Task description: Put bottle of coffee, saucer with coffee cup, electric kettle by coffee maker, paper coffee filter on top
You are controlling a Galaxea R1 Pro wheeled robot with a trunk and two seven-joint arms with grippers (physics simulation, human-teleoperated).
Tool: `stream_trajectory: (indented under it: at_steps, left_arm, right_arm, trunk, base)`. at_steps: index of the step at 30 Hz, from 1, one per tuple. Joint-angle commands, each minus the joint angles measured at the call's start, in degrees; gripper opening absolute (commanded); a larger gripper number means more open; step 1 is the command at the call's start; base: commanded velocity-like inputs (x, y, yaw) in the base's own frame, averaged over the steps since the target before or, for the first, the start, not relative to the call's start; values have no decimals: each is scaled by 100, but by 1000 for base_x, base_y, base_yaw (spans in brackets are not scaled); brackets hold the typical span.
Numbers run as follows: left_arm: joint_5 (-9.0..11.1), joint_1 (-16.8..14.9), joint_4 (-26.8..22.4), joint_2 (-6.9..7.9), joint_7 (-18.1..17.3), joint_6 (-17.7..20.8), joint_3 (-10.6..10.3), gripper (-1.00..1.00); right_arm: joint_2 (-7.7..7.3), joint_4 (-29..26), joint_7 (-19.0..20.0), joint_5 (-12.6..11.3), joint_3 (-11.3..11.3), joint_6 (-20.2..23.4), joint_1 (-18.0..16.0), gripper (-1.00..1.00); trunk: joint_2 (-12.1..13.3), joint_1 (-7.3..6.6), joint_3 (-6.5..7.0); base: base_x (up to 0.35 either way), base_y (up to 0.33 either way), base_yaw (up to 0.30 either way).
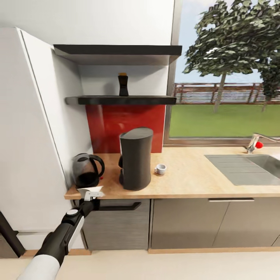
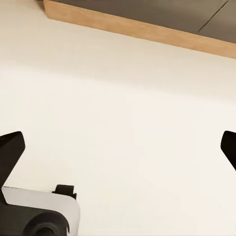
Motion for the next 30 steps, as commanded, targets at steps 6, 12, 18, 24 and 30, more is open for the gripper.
stream_trajectory:
  at_steps: [6,12,18,24,30]
  left_arm:
    - [-55,-24,6,0,-14,35,-3,-100]
    - [-69,-44,34,-6,-18,29,-49,-100]
    - [-10,-1759,59,164,-25,2022,92,-100]
    - [-32,-2582,72,176,-37,2949,70,-100]
    - [-43,-3205,177,169,-49,3763,-112,-100]
  right_arm:
    - [-10,-13,-31,47,19,-12,-1,100]
    - [2,-17,-42,39,16,-12,-1,100]
    - [7,25,-45,47,17,-7,-1,100]
    - [7,27,-45,46,19,-7,-1,100]
    - [7,20,-45,47,19,-7,-1,100]
  trunk:
    - [-4,2,-2]
    - [-4,2,-2]
    - [-4,2,-2]
    - [-4,2,-2]
    - [-4,2,-2]
  base:
    - [0,239,0]
    - [0,23,0]
    - [0,1,0]
    - [0,0,0]
    - [0,0,0]
